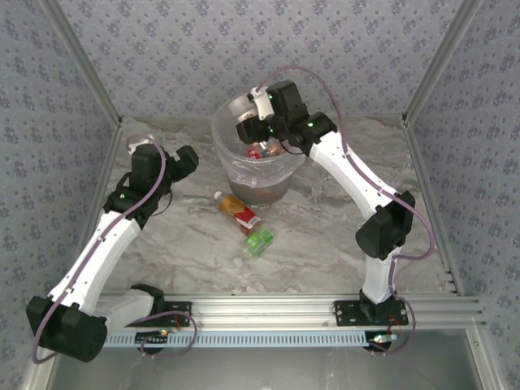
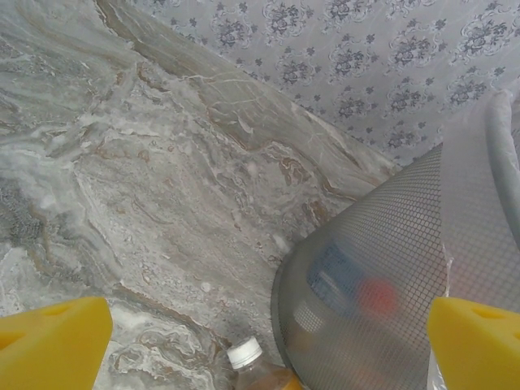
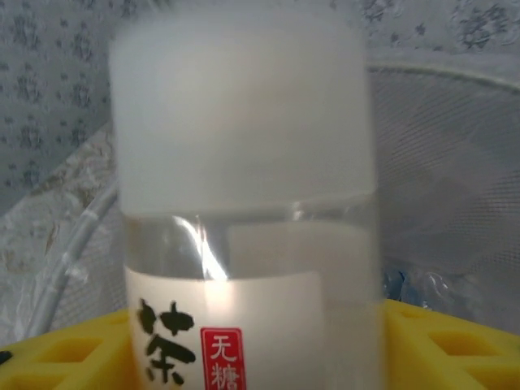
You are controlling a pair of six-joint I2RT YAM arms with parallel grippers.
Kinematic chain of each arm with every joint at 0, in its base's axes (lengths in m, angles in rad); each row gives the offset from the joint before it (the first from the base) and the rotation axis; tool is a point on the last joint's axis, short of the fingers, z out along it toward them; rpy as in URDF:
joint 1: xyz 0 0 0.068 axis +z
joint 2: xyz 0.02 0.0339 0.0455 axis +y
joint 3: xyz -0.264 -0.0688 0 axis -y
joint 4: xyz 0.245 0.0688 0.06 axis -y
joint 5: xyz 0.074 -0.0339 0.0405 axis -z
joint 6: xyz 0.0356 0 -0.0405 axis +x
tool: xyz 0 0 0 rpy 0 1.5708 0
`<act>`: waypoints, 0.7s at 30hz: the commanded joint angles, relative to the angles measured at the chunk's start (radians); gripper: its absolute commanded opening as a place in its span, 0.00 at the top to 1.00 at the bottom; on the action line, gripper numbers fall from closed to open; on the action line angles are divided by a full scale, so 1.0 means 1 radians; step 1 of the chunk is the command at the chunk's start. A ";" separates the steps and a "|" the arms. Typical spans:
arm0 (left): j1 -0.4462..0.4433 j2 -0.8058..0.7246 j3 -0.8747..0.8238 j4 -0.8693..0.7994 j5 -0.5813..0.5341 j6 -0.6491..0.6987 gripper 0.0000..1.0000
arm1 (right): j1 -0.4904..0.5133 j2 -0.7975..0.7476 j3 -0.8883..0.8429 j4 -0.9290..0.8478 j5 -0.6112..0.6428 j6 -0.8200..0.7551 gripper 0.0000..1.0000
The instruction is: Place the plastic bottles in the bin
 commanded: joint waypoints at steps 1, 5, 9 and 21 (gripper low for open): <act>0.008 -0.018 -0.011 -0.001 -0.016 -0.007 0.00 | 0.012 0.002 0.052 -0.091 -0.042 -0.058 0.27; 0.009 -0.011 -0.011 0.005 -0.013 -0.007 0.01 | 0.012 -0.011 0.055 -0.111 -0.102 -0.071 0.18; 0.010 -0.004 -0.011 0.008 -0.008 -0.013 0.01 | 0.013 -0.031 0.051 -0.115 -0.105 -0.064 0.17; 0.010 0.057 -0.044 -0.025 0.050 -0.081 0.00 | 0.028 -0.330 -0.266 0.132 0.061 0.037 0.02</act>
